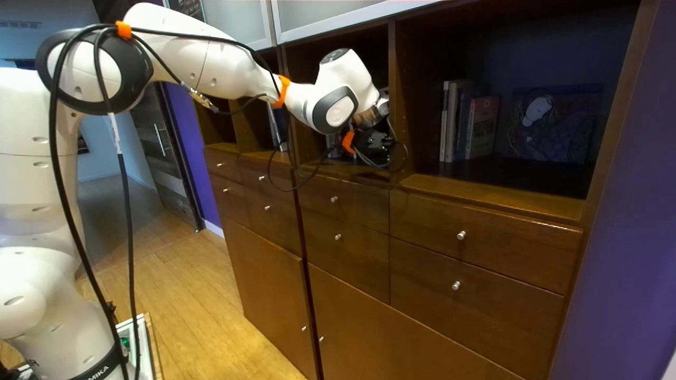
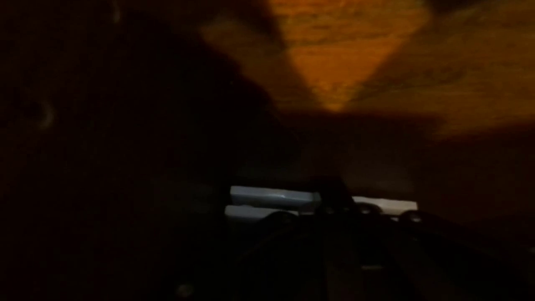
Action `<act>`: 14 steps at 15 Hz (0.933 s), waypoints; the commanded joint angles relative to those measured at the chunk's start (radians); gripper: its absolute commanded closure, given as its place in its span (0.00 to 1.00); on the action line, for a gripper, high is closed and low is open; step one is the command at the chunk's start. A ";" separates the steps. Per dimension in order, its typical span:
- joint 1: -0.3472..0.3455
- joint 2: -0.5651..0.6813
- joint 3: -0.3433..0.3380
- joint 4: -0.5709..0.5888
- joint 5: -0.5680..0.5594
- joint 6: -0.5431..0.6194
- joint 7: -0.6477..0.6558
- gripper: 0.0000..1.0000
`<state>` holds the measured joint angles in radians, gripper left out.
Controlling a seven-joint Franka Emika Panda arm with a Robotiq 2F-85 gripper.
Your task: Push the books in the right middle shelf forward
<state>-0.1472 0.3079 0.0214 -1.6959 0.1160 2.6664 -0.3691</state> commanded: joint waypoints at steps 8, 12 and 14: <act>0.008 -0.106 -0.030 -0.020 -0.072 -0.359 0.003 1.00; 0.011 -0.203 -0.041 -0.072 -0.074 -0.509 -0.016 1.00; 0.011 -0.273 -0.048 -0.123 -0.066 -0.545 -0.036 1.00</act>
<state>-0.1420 0.1630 -0.0093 -1.7146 0.0552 2.1777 -0.3739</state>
